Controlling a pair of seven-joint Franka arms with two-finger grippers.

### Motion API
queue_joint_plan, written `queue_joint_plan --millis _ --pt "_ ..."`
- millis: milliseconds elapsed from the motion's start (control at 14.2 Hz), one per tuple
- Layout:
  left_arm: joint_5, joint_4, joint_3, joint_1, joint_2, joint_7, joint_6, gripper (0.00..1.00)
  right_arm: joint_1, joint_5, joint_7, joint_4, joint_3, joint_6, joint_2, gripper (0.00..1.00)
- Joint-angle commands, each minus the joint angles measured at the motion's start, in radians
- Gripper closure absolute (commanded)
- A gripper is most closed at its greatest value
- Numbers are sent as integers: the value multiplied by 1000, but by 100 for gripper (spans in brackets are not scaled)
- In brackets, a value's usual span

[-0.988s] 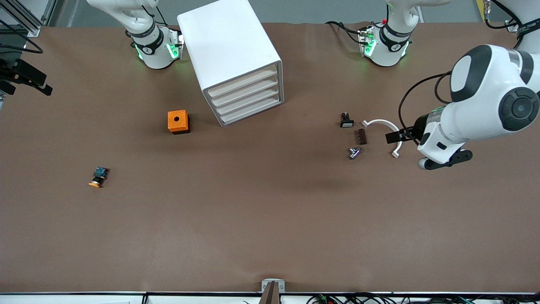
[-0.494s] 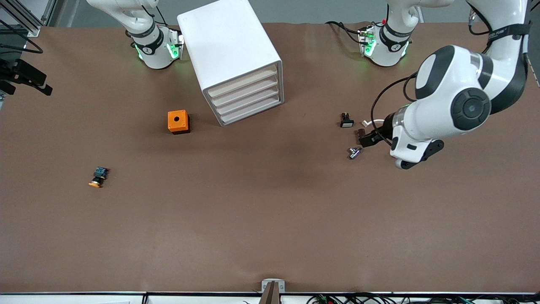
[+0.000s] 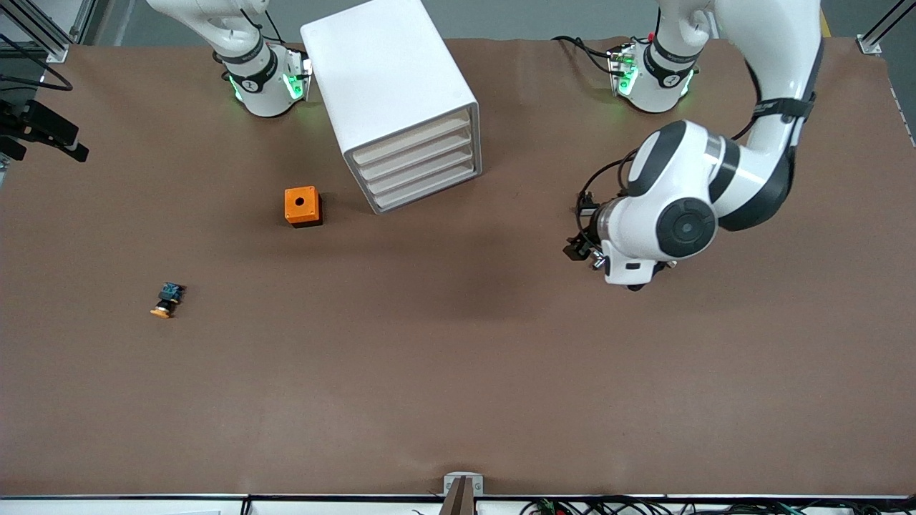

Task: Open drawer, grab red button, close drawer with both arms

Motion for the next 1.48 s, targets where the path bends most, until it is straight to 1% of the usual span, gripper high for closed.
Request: queue_joint_plan --millis 0,71,282,494,635,776,918,1059,1412 --pt "-74 90 -2 4 51 -111 -157 0 -3 -2 -10 -24 -1 3 -26 0" --pt "-113 93 -2 4 55 -123 -202 0 -3 -2 -12 -24 -1 4 -26 0" --pt "-191 92 -2 -9 66 -155 -241 0 -3 -2 -10 -24 -1 3 -26 0" --pt "-301 93 -1 -10 120 -221 -245 0 -3 0 -10 -24 -2 3 -26 0" --pt "-323 133 -1 -14 179 -243 -247 0 -3 0 -10 -24 -2 3 -26 0" --pt "-348 136 -1 -16 213 -329 -247 0 -3 0 -10 -24 -2 3 -26 0" --pt "-404 136 -1 -22 242 -382 -245 0 -3 0 -10 -24 -2 3 -26 0" --pt "-414 141 -2 -40 272 -477 -242 0 -3 -2 -10 -24 -2 3 -26 0" --pt "-538 152 -1 -51 335 -657 -241 0 -3 0 -10 -24 -2 3 -24 0"
